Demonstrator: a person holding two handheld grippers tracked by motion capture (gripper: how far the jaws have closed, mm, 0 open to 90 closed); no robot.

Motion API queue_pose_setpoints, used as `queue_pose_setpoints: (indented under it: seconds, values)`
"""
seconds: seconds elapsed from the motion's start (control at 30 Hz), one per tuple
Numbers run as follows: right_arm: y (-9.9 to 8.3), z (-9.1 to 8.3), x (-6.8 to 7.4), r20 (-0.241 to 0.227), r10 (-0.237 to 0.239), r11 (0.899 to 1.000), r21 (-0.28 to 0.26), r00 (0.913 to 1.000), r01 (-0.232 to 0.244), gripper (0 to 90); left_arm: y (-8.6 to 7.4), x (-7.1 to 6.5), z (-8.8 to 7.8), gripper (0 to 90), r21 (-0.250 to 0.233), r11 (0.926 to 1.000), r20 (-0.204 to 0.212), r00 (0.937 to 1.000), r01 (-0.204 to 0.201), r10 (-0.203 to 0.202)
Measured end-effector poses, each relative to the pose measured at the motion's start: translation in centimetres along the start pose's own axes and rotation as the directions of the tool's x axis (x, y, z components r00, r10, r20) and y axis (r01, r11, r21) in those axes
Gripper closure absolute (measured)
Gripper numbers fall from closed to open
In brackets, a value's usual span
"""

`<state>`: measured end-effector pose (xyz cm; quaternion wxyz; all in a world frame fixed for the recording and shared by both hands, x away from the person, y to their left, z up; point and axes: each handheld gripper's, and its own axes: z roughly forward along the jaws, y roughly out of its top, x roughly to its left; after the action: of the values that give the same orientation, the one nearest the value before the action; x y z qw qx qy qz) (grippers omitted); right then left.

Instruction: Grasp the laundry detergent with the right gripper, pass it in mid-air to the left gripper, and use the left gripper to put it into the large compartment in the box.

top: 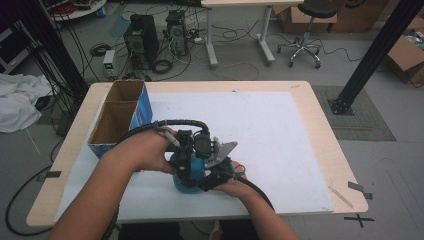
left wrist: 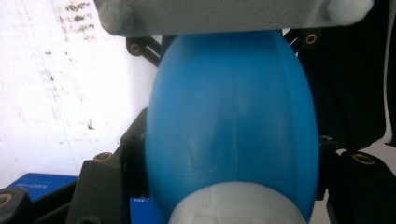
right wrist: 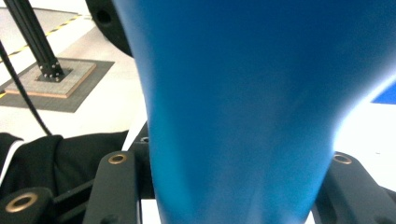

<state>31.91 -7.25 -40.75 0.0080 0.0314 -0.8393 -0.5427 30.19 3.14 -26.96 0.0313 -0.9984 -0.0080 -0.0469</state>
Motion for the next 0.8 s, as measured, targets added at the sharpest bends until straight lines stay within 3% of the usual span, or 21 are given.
queue_pose_setpoints:
  seconds: [0.13,0.27,0.4,0.53,0.8]
  values:
    - [0.2,-0.3,0.0,0.024,-0.005,1.000,-0.016,0.9997,0.005,44.1,0.1,0.0,-0.5,38.7,-0.011,0.9999,-0.007,0.9999,-0.008,0.008]
    - [0.4,-0.7,0.0,0.014,-0.004,1.000,-0.014,0.9999,0.004,42.5,0.4,0.1,-0.8,38.8,-0.017,0.9999,-0.005,1.0000,-0.003,0.003]
    - [1.0,-1.2,0.1,0.010,0.014,1.000,0.023,0.9998,-0.014,36.9,0.6,0.2,-1.2,38.9,-0.008,1.0000,-0.017,0.9998,-0.003,0.003]
    - [1.4,-1.6,-0.1,0.015,-0.006,0.999,0.037,0.9999,0.005,32.3,0.6,0.4,-1.6,38.8,-0.009,0.9999,-0.023,0.9997,-0.005,0.005]
    - [1.5,-4.3,-0.7,0.037,0.000,0.999,0.041,0.9993,-0.001,23.7,0.2,0.8,-2.5,38.8,-0.017,0.9997,-0.024,0.9996,0.015,-0.015]
